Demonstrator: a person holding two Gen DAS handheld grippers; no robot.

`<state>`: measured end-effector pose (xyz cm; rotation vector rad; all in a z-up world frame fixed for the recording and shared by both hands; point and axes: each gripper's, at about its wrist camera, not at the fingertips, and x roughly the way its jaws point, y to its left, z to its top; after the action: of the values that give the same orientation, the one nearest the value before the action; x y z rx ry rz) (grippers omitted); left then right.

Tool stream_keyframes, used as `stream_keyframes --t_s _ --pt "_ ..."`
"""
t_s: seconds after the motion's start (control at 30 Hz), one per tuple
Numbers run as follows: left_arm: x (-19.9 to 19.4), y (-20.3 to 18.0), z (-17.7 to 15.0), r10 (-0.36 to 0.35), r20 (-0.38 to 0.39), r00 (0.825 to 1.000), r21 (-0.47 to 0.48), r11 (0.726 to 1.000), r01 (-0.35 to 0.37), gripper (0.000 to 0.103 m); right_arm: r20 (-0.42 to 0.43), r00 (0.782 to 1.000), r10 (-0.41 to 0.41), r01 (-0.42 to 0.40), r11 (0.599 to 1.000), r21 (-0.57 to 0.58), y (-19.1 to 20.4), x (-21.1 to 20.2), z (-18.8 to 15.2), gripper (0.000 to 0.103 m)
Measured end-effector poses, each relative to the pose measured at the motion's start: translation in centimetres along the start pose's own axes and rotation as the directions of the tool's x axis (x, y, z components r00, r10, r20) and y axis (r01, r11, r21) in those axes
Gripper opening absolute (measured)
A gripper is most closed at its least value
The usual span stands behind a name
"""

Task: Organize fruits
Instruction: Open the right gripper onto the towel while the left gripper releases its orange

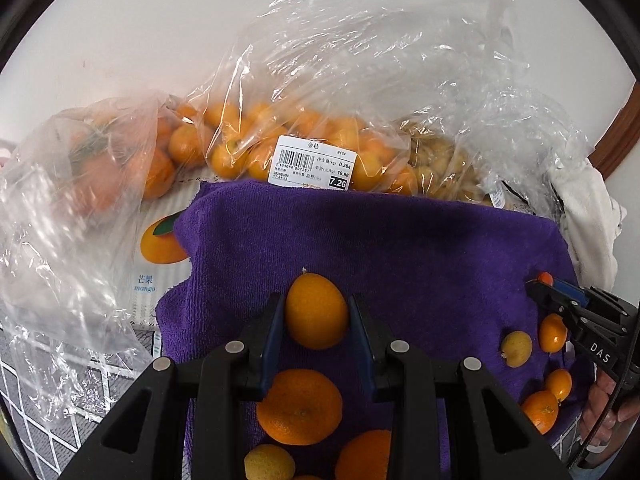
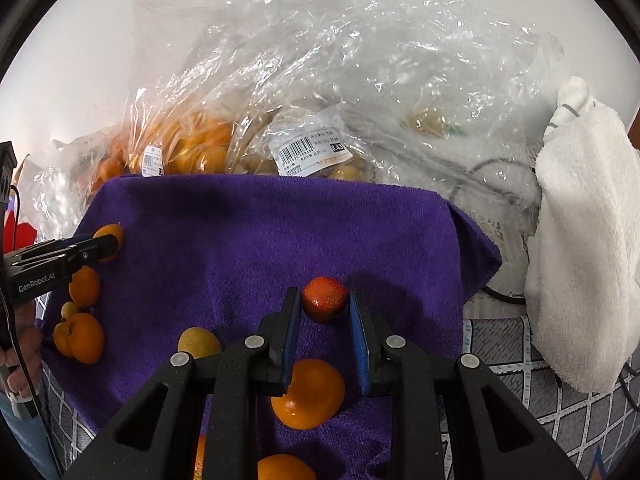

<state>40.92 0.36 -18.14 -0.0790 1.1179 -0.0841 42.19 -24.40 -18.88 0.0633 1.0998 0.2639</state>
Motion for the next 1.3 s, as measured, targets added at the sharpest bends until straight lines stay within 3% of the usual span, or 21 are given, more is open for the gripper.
stream_keyframes --t_s 0.27,0.4,0.63,0.87,0.93,1.03,1.17,1.3 --pt "-0.1 0.2 0.0 0.002 -0.018 1.0 0.001 1.0 -0.002 0.031 -0.006 1.0 -0.013 0.013 1.0 -0.011 0.4 0.1 0.0 0.025" --pt "-0.1 0.4 0.2 0.01 -0.029 1.0 0.005 1.0 -0.009 0.033 0.0 1.0 -0.019 0.019 1.0 -0.007 0.5 0.0 0.0 0.036" --pt "-1.9 0.6 0.6 -0.019 -0.021 1.0 -0.002 1.0 0.019 0.042 0.033 0.998 -0.059 0.06 0.998 -0.036 0.9 -1.6 0.3 0.046" --pt "-6.2 -0.6 0.8 -0.064 0.046 0.997 0.039 0.997 0.062 0.052 0.113 0.992 -0.057 0.058 0.998 -0.002 2.0 -6.3 0.7 0.049" --pt "-7.0 -0.6 1.0 -0.074 0.049 0.996 0.047 0.996 0.072 0.052 0.159 0.985 -0.067 0.069 0.998 -0.007 2.8 -8.3 0.5 0.059" --pt "-9.1 -1.0 0.9 -0.075 0.077 0.994 0.055 0.996 0.071 0.052 0.228 0.966 -0.121 0.128 0.992 -0.014 4.0 -11.1 0.0 0.062" --pt "-12.3 -2.0 -0.3 -0.063 0.126 0.99 0.087 0.995 0.053 0.053 0.237 0.963 -0.129 0.127 0.992 0.02 4.4 -14.8 -1.3 0.062" --pt "-14.0 -2.2 -2.1 -0.067 0.12 0.991 0.092 0.994 0.056 0.055 0.268 0.951 -0.153 0.146 0.988 0.045 4.6 -18.4 -3.9 0.067"
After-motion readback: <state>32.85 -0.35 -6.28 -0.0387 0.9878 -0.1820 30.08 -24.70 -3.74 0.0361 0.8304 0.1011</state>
